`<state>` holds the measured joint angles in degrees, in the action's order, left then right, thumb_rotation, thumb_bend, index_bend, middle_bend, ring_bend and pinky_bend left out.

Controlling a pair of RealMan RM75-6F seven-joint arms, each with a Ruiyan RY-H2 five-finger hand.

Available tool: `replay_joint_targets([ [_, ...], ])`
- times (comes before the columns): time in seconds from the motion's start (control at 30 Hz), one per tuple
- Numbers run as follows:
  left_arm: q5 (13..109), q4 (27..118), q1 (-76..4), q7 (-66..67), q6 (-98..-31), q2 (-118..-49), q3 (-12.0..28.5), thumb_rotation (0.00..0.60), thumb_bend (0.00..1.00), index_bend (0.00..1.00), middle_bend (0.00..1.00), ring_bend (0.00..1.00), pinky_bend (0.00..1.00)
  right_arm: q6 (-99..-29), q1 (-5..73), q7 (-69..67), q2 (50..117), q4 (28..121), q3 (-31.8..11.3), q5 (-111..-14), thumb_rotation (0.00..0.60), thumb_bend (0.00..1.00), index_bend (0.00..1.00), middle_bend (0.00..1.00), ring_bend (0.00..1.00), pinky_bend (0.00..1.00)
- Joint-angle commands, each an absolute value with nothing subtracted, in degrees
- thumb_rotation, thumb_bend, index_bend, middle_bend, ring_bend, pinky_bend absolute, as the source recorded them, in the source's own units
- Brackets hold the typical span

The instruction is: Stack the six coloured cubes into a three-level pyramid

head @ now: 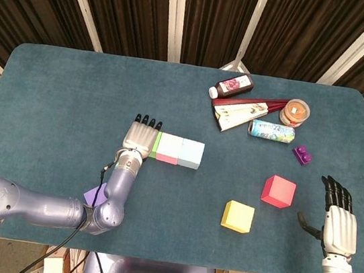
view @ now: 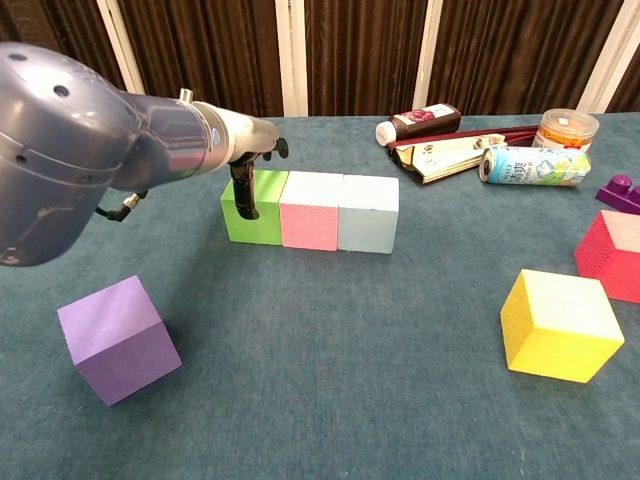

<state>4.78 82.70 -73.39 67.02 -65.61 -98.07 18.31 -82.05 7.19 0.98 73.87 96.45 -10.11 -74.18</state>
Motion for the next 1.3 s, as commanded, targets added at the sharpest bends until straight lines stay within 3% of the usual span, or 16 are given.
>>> replay_joint_targets([
  [0.03,4.37,84.07,-73.51,67.59,-66.05,-97.13,18.65,0.600,0.36,0.00,0.00,0.00,0.00,-82.03,7.18,1.02,73.85,96.46,-10.12,-74.11,0.600,0.29,0.08,0.09,0.00,0.00],
  [0.33,7.17,92.63,-71.90,65.18,-67.26,-90.79,20.21,0.600,0.36,0.00,0.00,0.00,0.00,-81.81,7.27,1.37,73.67,96.58,-9.97,-74.20,0.600,0.29,0.08,0.09,0.00,0.00],
  [0.47,17.60,101.13,-68.33,59.25,-68.40,-84.45,20.32,0.600,0.36,0.00,0.00,0.00,0.00,-81.63,7.17,1.10,73.35,96.55,-9.87,-74.10,0.600,0.29,0.08,0.09,0.00,0.00],
  [0.57,34.44,108.67,-61.24,49.63,-71.97,-78.25,17.47,0.600,0.36,0.00,0.00,0.00,0.00,-80.62,7.39,0.97,72.85,96.44,-9.53,-74.10,0.600,0.29,0.08,0.09,0.00,0.00],
  [0.7,47.97,115.60,-50.97,37.44,-76.34,-69.98,12.80,0.600,0.36,0.00,0.00,0.00,0.00,-78.79,8.12,0.65,71.37,95.98,-8.44,-75.97,0.600,0.29,0.08,0.09,0.00,0.00],
  [0.9,66.18,115.94,-37.73,21.76,-80.56,-59.27,3.31,0.600,0.36,0.00,0.00,0.00,0.00,-75.47,10.07,1.10,68.13,94.96,-7.15,-79.06,0.600,0.29,0.08,0.09,0.00,0.00],
  [1.07,76.12,111.22,-29.13,8.60,-85.53,-56.63,-1.78,0.600,0.36,0.00,0.00,0.00,0.00,-72.22,11.00,-0.29,64.69,103.67,-7.87,-75.94,0.600,0.29,0.08,0.09,0.00,0.00],
  [1.3,82.25,104.51,-22.23,1.42,-90.58,-57.84,-4.22,0.600,0.36,0.01,0.00,0.00,0.00,-68.61,14.96,12.08,62.19,113.72,-11.17,-61.48,0.600,0.29,0.08,0.09,0.00,0.00],
])
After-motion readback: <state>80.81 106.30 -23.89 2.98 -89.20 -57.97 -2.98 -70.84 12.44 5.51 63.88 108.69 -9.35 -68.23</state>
